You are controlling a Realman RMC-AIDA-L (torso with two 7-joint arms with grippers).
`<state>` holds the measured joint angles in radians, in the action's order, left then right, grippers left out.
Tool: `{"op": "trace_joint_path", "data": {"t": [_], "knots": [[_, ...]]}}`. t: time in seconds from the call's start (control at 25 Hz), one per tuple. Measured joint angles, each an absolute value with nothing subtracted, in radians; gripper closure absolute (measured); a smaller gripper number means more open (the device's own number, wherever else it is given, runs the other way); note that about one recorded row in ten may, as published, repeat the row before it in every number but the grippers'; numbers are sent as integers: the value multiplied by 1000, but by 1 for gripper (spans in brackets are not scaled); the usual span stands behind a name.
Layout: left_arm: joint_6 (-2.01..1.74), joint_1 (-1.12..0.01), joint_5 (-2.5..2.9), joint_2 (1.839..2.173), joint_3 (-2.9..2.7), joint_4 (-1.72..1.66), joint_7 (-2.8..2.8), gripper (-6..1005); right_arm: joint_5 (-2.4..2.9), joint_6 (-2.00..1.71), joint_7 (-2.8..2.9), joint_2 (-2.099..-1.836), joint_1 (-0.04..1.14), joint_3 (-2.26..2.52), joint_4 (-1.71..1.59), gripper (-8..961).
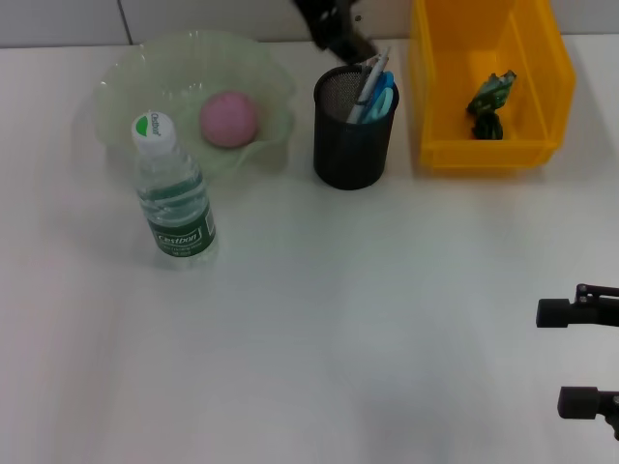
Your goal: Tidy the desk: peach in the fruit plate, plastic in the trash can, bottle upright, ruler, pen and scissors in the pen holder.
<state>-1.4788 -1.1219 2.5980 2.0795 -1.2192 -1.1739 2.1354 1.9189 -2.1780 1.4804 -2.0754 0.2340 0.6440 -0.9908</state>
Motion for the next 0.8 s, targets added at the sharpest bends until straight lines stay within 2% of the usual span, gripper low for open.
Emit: {"op": "trace_joint_path", "data": {"t": [0.08,0.12,0.16,0.28,0.32,0.36,0.48,0.52,0.56,0.72,0.8], "knots": [[-1481,-1082,2507,2077,-1193,-1238,2128,495,1919,-2178,1480,-2075,233,642,-992,119],[-1496,-1004,2313,2072,-1140,-1319,2071,472,1919,-2177,1476,-2071,233,628,-991,119],[-1496,-1004,2313,2072,-1140,-1319,2071,448,1919,-2177,1476,-2071,233,628,-991,119],[-1519,-858,1965,2065,-1066,-1348,1923,377,1919,-2177,1469,-2067,238,588,-988,119],[-1555,-761,1756,2061,-1038,-1286,1791,354,1918,-2175,1463,-2066,239,575,-990,119],[-1555,-761,1756,2061,-1038,-1286,1791,330,1918,-2175,1463,-2066,239,575,-990,119],[-1628,-659,1600,2056,-1029,-1169,1623,259,1917,-2157,1452,-2057,238,564,-989,119],[-1685,-565,1565,2060,-1032,-1076,1456,243,1917,-2144,1439,-2056,237,554,-982,119],[-1685,-565,1565,2060,-1032,-1076,1456,227,1917,-2144,1439,-2056,237,554,-982,119],[-1786,-435,1591,2056,-1050,-860,1149,212,1917,-2132,1383,-2060,236,553,-944,119],[-1793,-427,1607,2052,-1050,-822,1132,212,1918,-2130,1357,-2062,237,555,-921,119]]}}
